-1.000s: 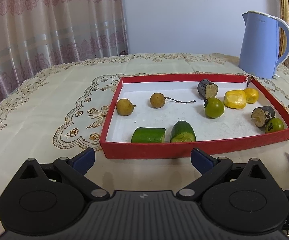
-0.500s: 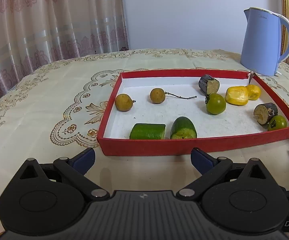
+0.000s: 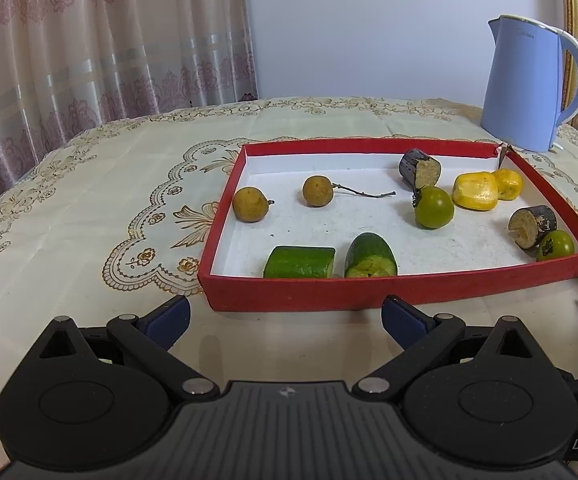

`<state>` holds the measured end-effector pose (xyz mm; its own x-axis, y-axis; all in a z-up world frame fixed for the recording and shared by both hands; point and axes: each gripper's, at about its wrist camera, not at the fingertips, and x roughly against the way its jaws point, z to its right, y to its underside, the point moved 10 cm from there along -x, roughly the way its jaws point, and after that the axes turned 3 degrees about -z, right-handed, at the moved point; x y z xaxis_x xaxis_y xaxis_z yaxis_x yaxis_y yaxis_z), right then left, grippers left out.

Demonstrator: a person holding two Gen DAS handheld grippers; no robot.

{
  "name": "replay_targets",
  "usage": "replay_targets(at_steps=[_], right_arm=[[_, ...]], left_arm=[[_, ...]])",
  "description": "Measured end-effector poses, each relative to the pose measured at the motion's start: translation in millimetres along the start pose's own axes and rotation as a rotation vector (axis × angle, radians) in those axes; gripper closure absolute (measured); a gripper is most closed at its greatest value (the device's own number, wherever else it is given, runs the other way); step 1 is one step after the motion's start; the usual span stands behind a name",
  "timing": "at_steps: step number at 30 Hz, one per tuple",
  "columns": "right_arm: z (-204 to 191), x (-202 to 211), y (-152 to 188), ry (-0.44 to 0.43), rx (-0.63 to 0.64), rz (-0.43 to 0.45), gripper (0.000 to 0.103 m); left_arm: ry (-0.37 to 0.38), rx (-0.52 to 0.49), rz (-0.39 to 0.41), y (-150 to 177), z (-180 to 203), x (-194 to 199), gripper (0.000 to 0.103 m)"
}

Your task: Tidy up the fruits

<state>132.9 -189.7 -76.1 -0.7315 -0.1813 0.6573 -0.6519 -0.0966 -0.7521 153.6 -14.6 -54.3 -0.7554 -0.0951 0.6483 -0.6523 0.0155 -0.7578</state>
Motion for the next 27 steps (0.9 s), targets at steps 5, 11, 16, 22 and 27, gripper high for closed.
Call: replay_targets(at_steps=[5,11,16,22,27], right_arm=[[0.1,0.0,0.0,0.0,0.0,0.0,0.0],[0.1,0.0,0.0,0.0,0.0,0.0,0.0],[0.1,0.0,0.0,0.0,0.0,0.0,0.0],[0.1,0.0,0.0,0.0,0.0,0.0,0.0],[0.3,0.0,0.0,0.0,0.0,0.0,0.0]], left_arm=[[-0.002,-0.008,0.005,-0.6,1.2,1.2,0.0],[-0.003,-0.011,0.002,0.1,2.4,1.3,0.0],[-0.002,-0.016,0.004,0.0,3.0,1.6,0.0],[0.001,-0.018,0.003,0.1,3.5,1.8,0.0],[0.007,-0.018,0.004,0.1,4.4,2.1,0.0]])
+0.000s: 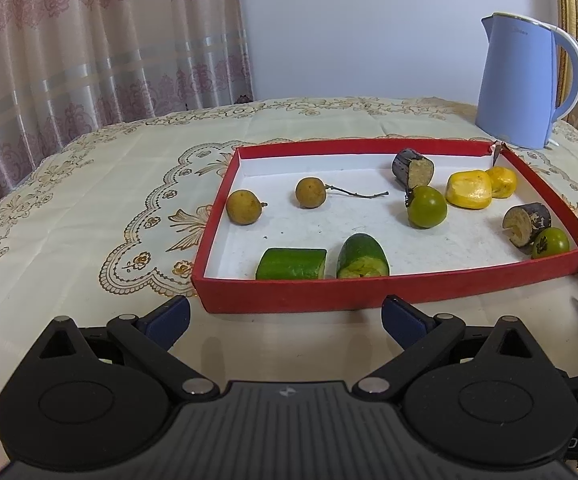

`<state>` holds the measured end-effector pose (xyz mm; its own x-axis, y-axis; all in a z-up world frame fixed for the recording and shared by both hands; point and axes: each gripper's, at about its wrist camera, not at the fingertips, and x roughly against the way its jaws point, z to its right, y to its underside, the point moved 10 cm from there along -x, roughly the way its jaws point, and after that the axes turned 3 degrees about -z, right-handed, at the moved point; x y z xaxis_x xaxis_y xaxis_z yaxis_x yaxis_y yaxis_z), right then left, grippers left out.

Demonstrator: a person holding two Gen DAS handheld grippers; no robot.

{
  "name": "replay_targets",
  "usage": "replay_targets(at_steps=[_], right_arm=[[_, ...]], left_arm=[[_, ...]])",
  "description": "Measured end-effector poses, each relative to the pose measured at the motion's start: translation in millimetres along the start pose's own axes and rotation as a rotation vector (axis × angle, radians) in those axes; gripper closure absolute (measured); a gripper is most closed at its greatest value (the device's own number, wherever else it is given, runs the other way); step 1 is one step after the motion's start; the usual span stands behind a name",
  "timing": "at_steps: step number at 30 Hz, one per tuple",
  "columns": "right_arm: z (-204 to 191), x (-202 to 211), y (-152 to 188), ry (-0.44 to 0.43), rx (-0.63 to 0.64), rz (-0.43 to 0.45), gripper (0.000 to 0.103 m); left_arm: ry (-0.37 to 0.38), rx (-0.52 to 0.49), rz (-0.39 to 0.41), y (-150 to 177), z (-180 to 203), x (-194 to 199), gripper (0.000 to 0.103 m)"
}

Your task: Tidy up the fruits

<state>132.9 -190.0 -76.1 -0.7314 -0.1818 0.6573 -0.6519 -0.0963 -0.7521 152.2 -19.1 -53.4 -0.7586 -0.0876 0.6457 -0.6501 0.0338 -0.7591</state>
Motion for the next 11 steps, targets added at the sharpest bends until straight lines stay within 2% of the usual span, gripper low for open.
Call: replay_targets(at_steps=[11], right_arm=[[0.0,-0.1,0.1,0.0,0.0,0.0,0.0]], left_arm=[[0.012,-0.031,0.026,-1.9,4.4,5.7,0.0]])
